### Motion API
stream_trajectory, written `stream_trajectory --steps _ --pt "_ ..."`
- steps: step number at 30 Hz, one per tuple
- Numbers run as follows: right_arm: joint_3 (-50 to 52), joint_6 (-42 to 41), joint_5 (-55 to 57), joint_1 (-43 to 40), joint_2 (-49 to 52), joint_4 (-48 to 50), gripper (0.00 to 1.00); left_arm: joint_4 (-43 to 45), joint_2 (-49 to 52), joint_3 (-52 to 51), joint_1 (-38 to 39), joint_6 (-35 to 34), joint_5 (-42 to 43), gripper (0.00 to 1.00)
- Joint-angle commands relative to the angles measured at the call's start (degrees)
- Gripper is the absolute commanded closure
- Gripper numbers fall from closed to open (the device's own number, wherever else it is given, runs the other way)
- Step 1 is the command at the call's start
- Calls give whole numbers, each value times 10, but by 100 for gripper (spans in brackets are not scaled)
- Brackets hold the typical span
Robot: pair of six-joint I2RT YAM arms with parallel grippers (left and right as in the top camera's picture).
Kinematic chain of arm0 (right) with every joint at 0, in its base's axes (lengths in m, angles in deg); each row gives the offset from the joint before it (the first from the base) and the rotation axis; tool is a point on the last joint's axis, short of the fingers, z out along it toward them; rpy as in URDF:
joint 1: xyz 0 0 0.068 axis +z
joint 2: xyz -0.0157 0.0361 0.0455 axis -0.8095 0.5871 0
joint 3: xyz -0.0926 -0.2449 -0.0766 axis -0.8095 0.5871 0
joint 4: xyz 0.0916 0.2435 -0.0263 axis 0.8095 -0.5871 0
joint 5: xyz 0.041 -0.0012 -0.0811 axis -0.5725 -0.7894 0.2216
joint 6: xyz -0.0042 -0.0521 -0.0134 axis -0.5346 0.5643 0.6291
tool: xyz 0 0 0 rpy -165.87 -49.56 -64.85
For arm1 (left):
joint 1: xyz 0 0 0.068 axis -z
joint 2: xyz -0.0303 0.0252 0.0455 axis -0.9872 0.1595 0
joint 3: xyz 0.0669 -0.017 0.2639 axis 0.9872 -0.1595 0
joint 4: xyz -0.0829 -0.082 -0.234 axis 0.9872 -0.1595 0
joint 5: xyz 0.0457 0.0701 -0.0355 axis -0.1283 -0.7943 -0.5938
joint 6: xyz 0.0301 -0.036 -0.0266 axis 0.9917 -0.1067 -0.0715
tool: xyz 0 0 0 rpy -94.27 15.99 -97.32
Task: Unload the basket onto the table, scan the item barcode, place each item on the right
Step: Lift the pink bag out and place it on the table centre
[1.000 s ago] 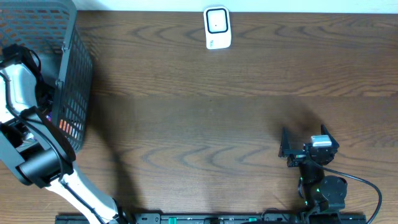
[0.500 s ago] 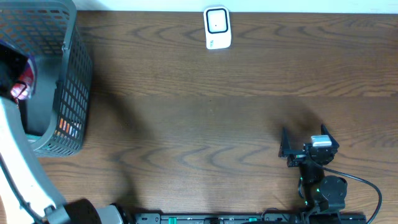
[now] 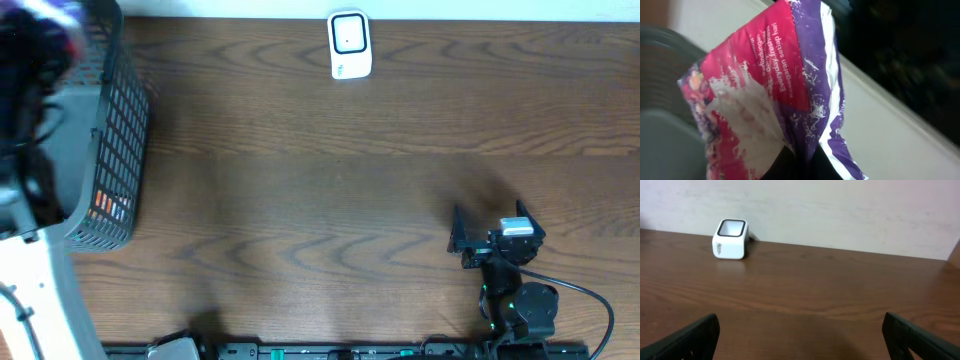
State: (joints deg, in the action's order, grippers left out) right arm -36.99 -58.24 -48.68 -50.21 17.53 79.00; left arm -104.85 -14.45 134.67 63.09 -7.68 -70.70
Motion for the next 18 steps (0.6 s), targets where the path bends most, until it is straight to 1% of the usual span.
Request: stream_trajectory --steps 1,4,8,12,18 --pt "1 5 4 0 -4 -2 1 -12 18 8 105 67 31 93" --pt "1 5 4 0 -4 -2 1 -40 33 8 178 94 31 93" --pt "1 5 4 0 -4 -2 1 -84 75 8 273 98 31 93" --pt "1 5 4 0 -4 -2 1 -106 122 7 319 98 29 93" --pt "1 5 4 0 -4 -2 1 -132 203 7 362 98 29 93"
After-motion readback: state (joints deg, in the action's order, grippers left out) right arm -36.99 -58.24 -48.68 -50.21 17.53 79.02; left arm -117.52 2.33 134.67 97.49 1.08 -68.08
